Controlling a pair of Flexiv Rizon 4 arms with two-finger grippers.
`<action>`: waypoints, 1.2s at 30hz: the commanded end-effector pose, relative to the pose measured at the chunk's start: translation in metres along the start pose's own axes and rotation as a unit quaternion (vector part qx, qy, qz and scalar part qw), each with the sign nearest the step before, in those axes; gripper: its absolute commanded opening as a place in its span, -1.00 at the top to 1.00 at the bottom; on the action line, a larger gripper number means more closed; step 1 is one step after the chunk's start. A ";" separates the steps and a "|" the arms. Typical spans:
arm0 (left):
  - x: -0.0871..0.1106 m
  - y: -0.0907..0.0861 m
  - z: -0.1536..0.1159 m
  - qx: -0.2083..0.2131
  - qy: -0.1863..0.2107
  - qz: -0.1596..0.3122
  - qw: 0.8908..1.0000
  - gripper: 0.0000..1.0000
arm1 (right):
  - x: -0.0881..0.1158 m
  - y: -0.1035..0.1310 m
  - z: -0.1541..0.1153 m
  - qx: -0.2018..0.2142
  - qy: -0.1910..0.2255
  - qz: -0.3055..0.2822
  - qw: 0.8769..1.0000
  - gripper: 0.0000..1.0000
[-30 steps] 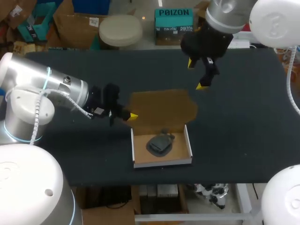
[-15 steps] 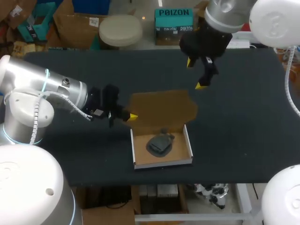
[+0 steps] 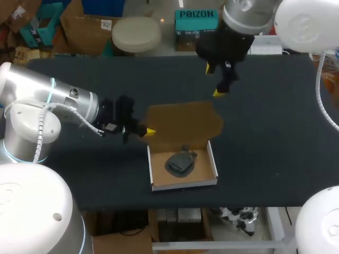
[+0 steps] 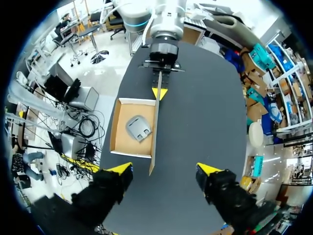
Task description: Assemble the packaging by folding the flat box into shape, placing the metal phone stand inside, and closing the box properly
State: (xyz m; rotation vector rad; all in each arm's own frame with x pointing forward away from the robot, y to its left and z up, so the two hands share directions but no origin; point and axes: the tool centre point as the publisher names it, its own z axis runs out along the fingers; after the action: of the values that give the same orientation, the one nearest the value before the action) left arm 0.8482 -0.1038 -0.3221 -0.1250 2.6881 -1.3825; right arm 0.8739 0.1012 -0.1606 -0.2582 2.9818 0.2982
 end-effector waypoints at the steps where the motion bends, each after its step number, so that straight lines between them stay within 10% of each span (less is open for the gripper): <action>1: 0.000 0.000 0.000 -0.001 0.001 0.000 1.000 1.00 | -0.011 0.016 0.000 0.017 0.007 0.005 1.000 -0.11; 36: 0.000 0.000 0.000 -0.001 0.001 0.000 1.000 1.00 | -0.022 0.067 0.065 0.055 0.027 -0.009 0.998 0.04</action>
State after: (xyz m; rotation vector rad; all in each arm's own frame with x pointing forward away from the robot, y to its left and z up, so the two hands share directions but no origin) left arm 0.8479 -0.1037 -0.3217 -0.1253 2.6891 -1.3807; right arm 0.8916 0.1800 -0.2087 -0.2840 3.0319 0.1400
